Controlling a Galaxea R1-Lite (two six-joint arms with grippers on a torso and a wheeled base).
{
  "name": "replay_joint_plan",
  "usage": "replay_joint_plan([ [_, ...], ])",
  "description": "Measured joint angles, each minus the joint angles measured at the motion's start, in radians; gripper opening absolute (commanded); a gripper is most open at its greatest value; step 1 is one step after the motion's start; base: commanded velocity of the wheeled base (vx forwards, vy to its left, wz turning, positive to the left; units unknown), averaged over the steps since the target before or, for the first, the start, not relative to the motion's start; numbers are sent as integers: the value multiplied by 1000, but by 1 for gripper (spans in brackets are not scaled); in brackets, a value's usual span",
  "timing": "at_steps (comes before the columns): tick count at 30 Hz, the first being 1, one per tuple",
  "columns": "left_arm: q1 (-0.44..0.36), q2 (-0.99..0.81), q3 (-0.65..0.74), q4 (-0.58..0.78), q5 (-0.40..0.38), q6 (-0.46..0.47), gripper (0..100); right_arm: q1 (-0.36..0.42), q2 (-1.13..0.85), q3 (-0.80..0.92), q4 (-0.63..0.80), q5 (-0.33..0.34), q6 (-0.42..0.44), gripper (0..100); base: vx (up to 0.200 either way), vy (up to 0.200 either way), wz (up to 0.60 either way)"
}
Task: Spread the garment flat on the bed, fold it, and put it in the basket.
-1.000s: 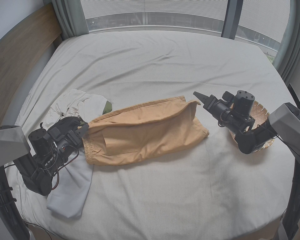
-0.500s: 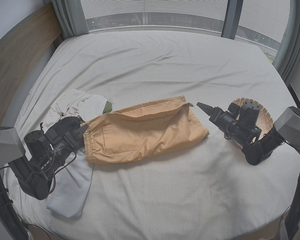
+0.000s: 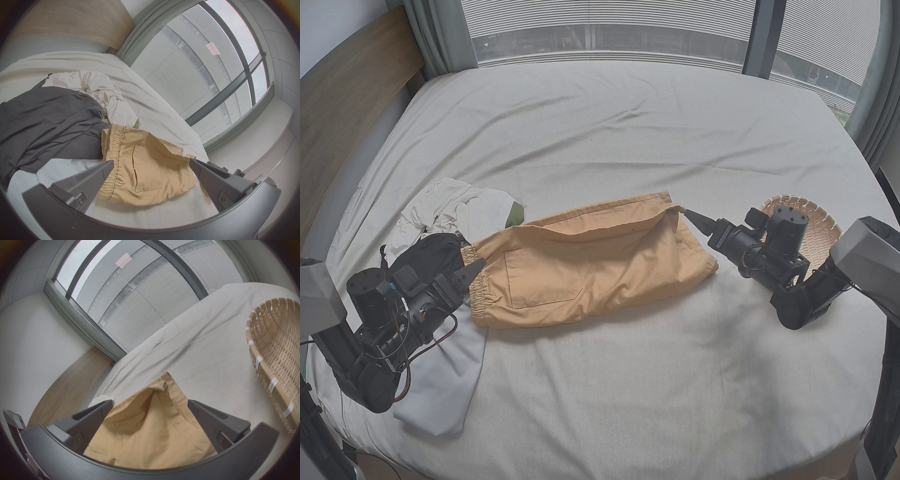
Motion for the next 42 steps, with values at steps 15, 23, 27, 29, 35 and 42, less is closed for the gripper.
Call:
replay_joint_plan([
  [15,-31,1,27,0,2,2,100,1,-137,243,160,-86,9,100,0,0,0],
  [23,-39,5,30,0,4,3,100,16,-87,233,165,-94,111,100,0,0,0],
  [27,-40,7,30,0,4,4,100,23,-51,191,171,-112,166,100,0,0,0],
  [29,-40,7,30,0,6,4,100,29,-35,165,182,-114,185,100,0,0,0],
  [35,-40,7,34,0,8,5,100,46,4,75,255,-114,241,100,0,0,0],
  [42,-40,6,37,0,11,6,100,58,51,-64,313,-124,327,100,0,0,0],
])
